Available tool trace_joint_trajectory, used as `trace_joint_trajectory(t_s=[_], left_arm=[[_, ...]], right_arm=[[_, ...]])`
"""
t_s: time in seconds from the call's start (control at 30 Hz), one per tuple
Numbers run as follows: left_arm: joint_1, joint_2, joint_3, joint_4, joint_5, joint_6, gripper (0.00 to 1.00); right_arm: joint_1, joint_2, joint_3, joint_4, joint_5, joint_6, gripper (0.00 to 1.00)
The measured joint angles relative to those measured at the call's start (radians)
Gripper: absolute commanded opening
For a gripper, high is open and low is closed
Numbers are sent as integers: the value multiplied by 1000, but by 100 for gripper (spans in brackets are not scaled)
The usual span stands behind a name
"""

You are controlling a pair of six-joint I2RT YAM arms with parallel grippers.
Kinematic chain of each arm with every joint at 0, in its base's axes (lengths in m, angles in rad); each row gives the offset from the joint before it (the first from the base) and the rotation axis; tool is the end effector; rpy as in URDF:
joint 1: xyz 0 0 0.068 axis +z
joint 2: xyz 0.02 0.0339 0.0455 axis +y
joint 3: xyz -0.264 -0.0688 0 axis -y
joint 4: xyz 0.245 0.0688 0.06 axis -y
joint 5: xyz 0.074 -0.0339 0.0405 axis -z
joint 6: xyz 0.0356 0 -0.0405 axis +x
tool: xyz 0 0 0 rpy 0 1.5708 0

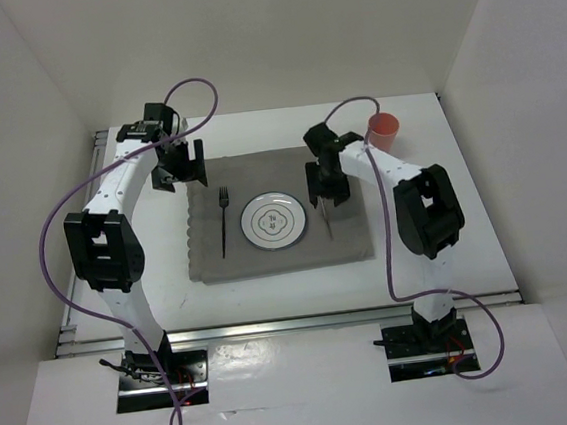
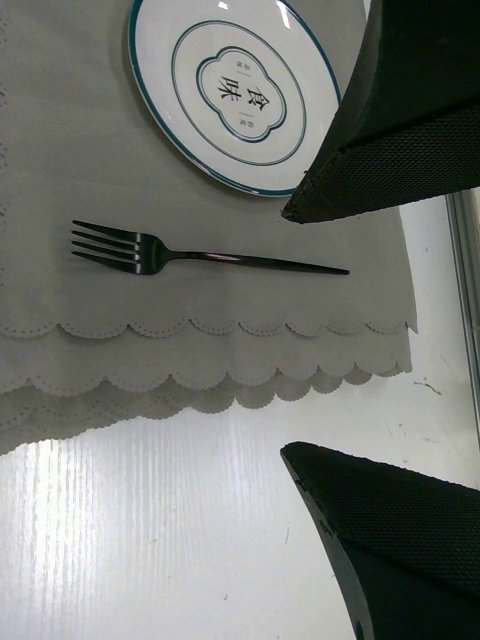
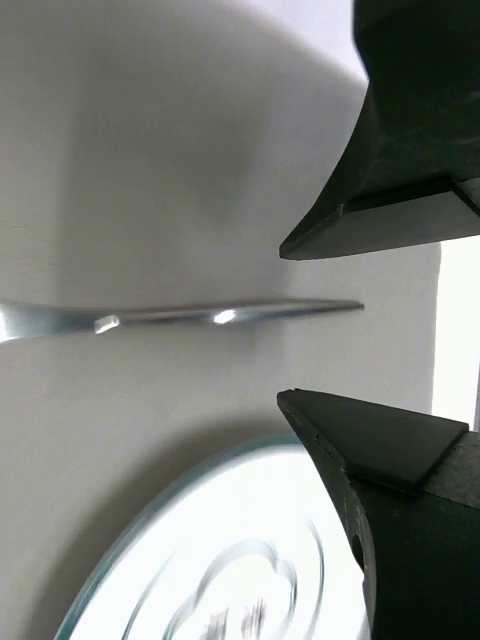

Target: Set the dinner table for one person

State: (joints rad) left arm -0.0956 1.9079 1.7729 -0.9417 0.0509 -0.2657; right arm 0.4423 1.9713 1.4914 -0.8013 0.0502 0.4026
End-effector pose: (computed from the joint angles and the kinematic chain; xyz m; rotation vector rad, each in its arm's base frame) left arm 0.4081 -0.0410 0.2927 -0.2088 2.6502 -0.1870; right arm 0.3616 0.1693 0.1917 -0.0462 2.8548 0.1053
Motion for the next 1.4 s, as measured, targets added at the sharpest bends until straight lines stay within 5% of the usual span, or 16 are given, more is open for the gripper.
trace_joint_trajectory(t_s=[0.17, 0.43, 0.87, 0.97, 1.07, 1.4], left_arm=[[0, 0, -6, 0, 1, 5, 96], [0, -1, -6, 0, 2, 9, 96], [0, -1, -7, 0, -5, 10, 94], [0, -1, -7, 0, -5, 21, 94], [0, -2, -7, 0, -7, 28, 94], [0, -10, -14, 0, -13, 29, 94]], right_arm=[[-86, -28, 279, -59, 10, -8, 63], [-465, 29, 642, -95, 48, -11, 59], [-517, 217, 610, -108, -14, -41, 57], [-523, 243, 610, -106, -17, -43, 45], [-526, 270, 616, -105, -12, -51, 2], [-501, 288, 687, -143, 95, -66, 0]])
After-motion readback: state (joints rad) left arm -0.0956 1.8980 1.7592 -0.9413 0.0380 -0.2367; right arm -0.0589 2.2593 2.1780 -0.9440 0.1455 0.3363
